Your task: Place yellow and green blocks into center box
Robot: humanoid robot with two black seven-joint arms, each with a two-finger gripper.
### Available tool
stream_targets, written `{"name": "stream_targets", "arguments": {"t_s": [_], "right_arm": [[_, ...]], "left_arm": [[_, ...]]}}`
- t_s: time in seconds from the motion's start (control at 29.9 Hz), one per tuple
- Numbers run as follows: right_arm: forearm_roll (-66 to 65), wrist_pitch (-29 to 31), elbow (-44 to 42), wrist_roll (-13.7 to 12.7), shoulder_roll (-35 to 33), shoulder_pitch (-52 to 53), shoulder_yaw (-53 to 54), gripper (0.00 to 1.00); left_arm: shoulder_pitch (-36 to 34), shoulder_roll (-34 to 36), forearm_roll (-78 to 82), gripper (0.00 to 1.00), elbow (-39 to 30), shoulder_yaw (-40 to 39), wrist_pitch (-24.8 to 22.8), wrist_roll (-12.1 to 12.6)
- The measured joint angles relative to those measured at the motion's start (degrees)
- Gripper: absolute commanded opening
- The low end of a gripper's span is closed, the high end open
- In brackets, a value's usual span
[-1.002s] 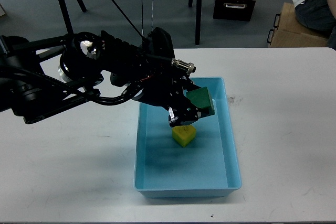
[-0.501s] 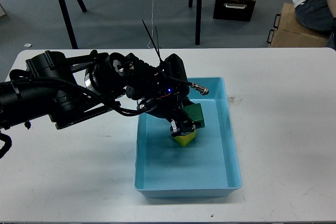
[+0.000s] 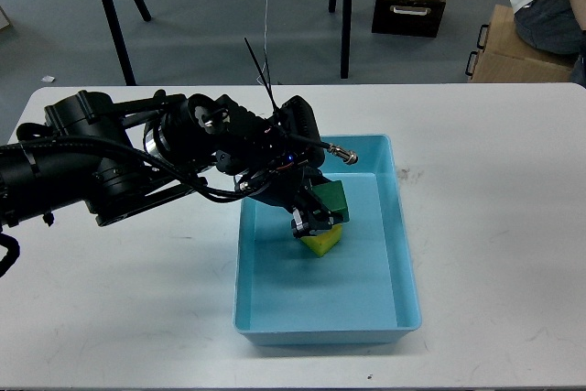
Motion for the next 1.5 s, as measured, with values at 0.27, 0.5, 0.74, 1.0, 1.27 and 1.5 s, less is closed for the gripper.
{"name": "stream_targets", "arguments": {"t_s": [0.27,0.5,0.74,1.0,1.27,1.5], "right_arm": [[0.0,0.0,-0.1,0.0,0.0,0.0,0.0,0.98],[0.1,0.1,0.1,0.0,0.0,0.0,-0.2,0.99],[0.1,0.9,2.7,0.0,2.4,-1.8,-2.2,0.99],[13.2,3.7,5.5,0.0,10.1,-4.1,-1.5,0.99],[34.4,6.2,5.7,0.0,14.5,-10.7,5.8,0.99],[43.1,13.0,12.5,-0.1,15.3,-25.6,15.3,0.99]], "left_arm": [[0.8,0.2,-0.5,0.9,0.1,-0.2,0.0,0.0],[0.3,1.4,-5.4,1.0,-0.5,-1.5,0.0,0.0],[-0.3,3.8,-19.7,1.0,-0.9,-10.8,0.0,0.0],[13.8,6.4,-21.5,1.0,2.5,-42.6,0.0,0.0],[30.5,6.5,-32.7,1.0,2.3,-62.5,0.0,0.0],[40.4,7.8,-57.3,1.0,1.1,-65.2,0.0,0.0]]}}
